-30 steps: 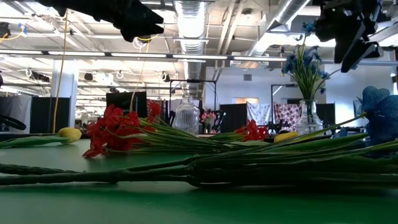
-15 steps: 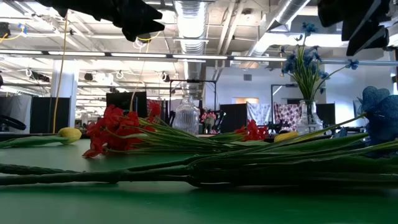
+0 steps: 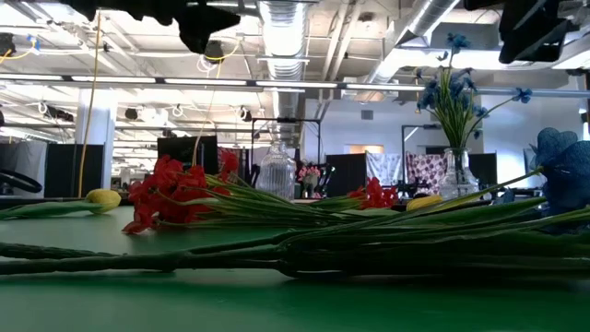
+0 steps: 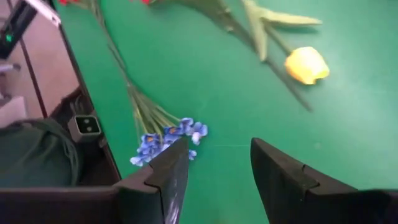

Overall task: Sort flowers into vase by color
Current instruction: Put the blue flowers into the right transparent vase

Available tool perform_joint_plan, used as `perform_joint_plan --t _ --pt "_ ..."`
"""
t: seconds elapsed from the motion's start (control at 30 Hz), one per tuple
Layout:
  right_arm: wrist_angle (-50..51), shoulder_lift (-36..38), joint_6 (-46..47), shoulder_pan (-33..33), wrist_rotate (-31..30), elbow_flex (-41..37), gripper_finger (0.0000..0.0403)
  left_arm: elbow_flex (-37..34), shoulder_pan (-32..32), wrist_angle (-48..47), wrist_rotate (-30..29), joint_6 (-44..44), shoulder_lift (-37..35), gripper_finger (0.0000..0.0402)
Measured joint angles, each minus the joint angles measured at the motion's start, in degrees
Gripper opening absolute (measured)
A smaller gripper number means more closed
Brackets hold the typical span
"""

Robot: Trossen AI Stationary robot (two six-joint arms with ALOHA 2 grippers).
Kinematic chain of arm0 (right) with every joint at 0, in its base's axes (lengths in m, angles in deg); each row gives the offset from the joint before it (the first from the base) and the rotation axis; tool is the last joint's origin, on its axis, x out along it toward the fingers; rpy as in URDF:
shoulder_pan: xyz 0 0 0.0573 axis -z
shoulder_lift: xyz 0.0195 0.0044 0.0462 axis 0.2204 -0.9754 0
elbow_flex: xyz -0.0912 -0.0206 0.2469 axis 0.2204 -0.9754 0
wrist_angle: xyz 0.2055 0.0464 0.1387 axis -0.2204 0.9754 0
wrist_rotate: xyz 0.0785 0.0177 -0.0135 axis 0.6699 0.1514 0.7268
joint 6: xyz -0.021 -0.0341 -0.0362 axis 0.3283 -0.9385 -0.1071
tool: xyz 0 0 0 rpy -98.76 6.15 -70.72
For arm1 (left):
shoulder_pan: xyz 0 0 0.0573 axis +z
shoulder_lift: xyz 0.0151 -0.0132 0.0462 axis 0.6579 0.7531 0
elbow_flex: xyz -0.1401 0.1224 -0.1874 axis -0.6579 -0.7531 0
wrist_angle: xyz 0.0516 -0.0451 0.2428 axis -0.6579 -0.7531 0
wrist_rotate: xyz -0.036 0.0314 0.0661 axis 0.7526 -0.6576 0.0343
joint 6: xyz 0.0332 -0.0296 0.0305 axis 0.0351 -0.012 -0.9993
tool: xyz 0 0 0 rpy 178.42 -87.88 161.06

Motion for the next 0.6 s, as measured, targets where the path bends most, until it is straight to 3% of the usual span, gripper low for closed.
perform_joint_plan --t 0.3,0.6 --pt "-8.68 -9.59 -3.09 -3.31 0.09 0.00 0.0201 0.00 -10.34 -2.24 -2.94 0.63 1.45 0.0220" --pt "-18.94 -13.58 -12.63 -3.50 0.09 0.00 0.0201 1.01 -23.36 3.79 -3.91 2.60 14.27 0.0220"
